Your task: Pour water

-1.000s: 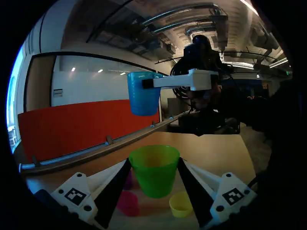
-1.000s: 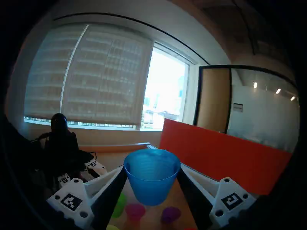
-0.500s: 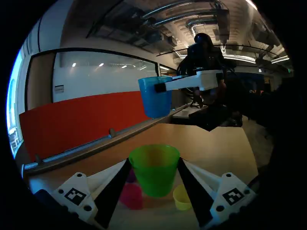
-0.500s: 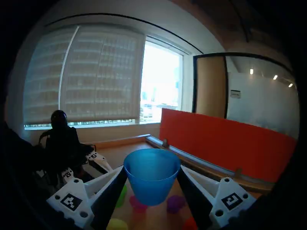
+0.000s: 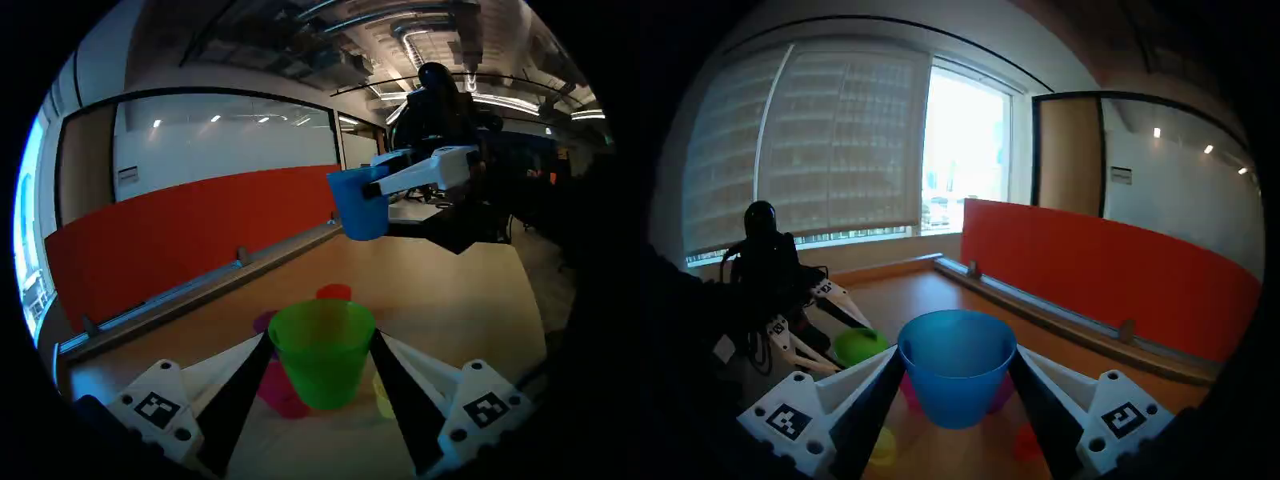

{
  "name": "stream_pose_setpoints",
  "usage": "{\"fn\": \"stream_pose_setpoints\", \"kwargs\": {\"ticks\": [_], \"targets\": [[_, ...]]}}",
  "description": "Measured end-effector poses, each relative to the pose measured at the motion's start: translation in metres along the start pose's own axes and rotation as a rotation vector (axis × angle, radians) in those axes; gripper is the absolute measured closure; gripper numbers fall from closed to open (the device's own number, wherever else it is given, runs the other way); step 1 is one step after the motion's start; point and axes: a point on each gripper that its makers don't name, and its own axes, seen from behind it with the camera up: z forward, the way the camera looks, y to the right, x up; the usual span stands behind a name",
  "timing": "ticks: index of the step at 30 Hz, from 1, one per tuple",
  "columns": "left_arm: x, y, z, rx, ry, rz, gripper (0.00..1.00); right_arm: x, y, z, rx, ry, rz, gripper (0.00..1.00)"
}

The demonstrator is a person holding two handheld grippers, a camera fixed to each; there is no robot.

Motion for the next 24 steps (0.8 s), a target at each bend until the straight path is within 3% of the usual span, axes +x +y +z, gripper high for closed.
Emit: {"fn": "stream_pose_setpoints", "kwargs": {"ticks": [14,24], "targets": [[-0.018,0.008,-0.002,-0.024,-0.081,0.006,0.13,-0.044,0.015,-0.023,-0.027,-0.048,-0.014,0.1],[-0.042,0.009,-0.008,-0.03,-0.168,0.018,0.13,-0.076,0.02,-0.029,-0.033,-0.092,-0.012,0.1]]}}
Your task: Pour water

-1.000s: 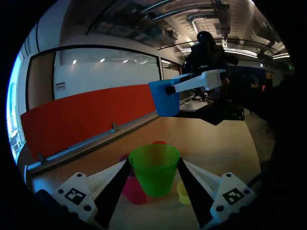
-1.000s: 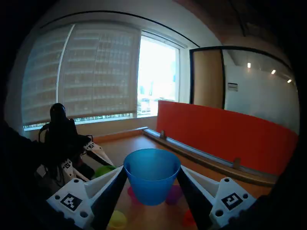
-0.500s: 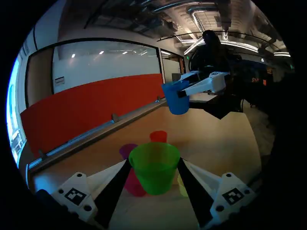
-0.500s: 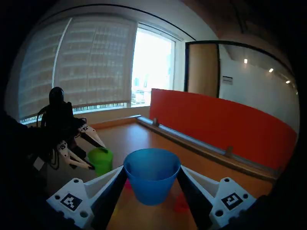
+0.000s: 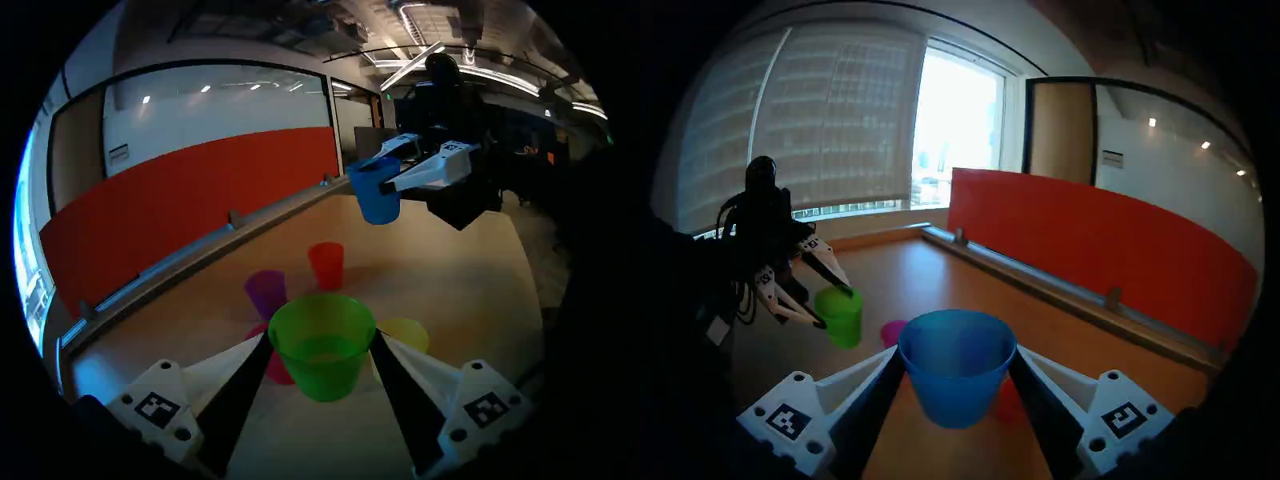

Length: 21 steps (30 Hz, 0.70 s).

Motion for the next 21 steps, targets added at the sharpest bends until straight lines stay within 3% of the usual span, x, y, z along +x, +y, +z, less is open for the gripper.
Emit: {"fn": "stream_pose_setpoints", "kwargs": {"ticks": [21], "targets": [[-0.049,0.01,-0.001,-0.028,-0.152,-0.017,0.13,-0.057,-0.013,0.011,0.039,-0.124,0.0,0.1]]}}
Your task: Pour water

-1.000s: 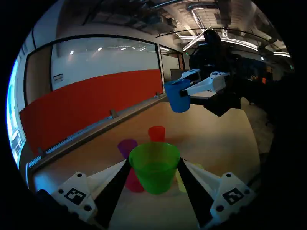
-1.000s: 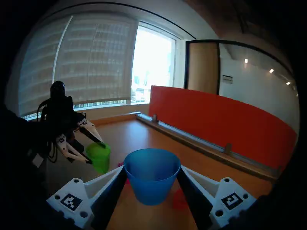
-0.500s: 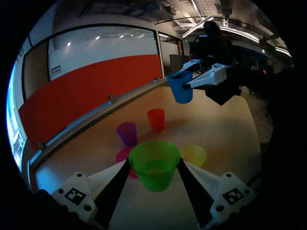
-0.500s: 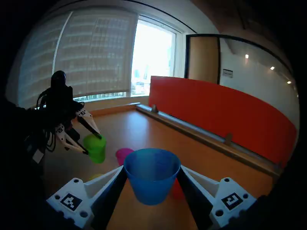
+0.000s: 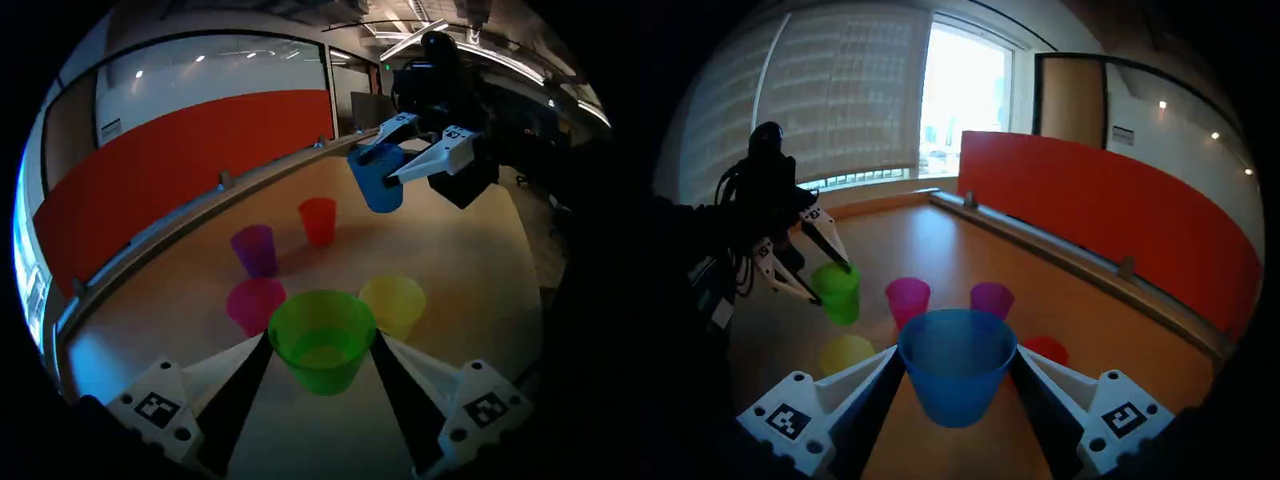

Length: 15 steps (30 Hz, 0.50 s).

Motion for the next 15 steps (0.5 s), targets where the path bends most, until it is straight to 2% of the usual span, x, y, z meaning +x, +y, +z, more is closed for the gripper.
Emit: {"fn": "stream_pose_setpoints", "kwargs": {"ticks": [8,15], "targets": [[-0.018,0.0,0.009,-0.009,-0.053,-0.021,0.13,-0.024,-0.001,0.011,0.008,-0.061,0.004,0.09],[-0.028,0.002,0.017,-0.027,-0.097,-0.019,0.13,-0.039,-0.005,0.02,0.024,-0.097,0.014,0.09]]}}
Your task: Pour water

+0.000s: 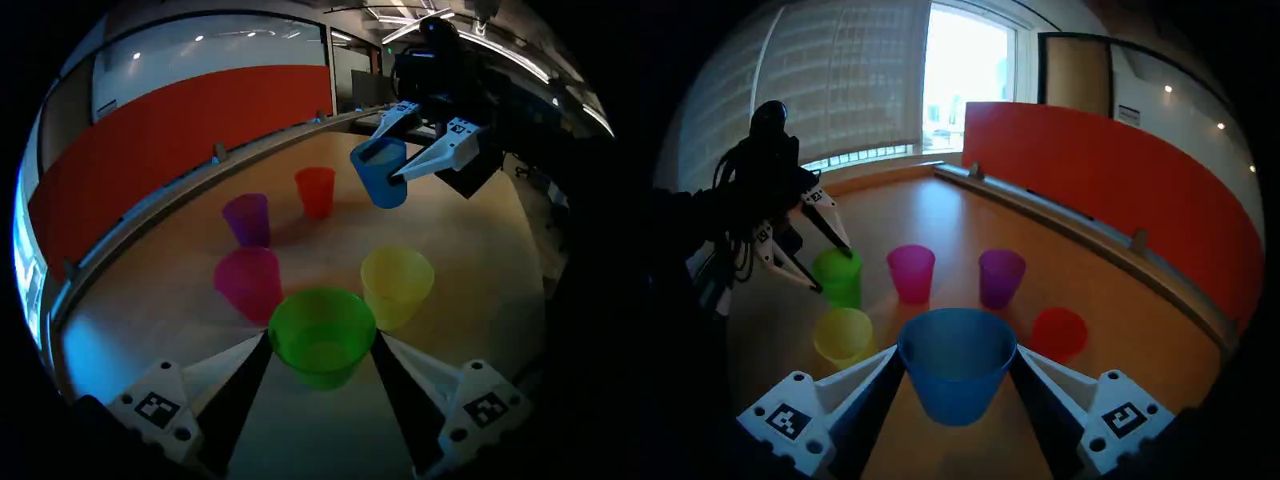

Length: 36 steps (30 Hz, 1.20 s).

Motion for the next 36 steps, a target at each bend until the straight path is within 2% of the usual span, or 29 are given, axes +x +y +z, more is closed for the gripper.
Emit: {"fn": "stream_pose_setpoints", "kwargs": {"ticks": [6,14,29,31,35,36], "targets": [[-0.009,0.002,0.009,-0.016,-0.035,0.001,0.13,-0.007,-0.002,0.006,0.009,-0.015,0.002,0.09],[-0.015,0.001,0.013,-0.024,-0.051,-0.003,0.13,-0.013,-0.001,0.011,0.011,-0.026,0.01,0.09],[-0.021,0.001,0.013,-0.034,-0.044,-0.02,0.12,-0.019,-0.001,0.019,0.008,-0.038,0.011,0.09],[-0.023,0.001,0.013,-0.036,-0.049,-0.019,0.12,-0.019,-0.002,0.02,0.008,-0.04,0.012,0.09],[-0.03,0.005,0.012,-0.046,-0.074,-0.021,0.0,-0.021,-0.003,0.023,0.009,-0.044,0.013,0.1],[-0.031,0.006,0.012,-0.051,-0.08,-0.025,0.0,-0.023,-0.003,0.023,0.009,-0.046,0.014,0.1]]}}
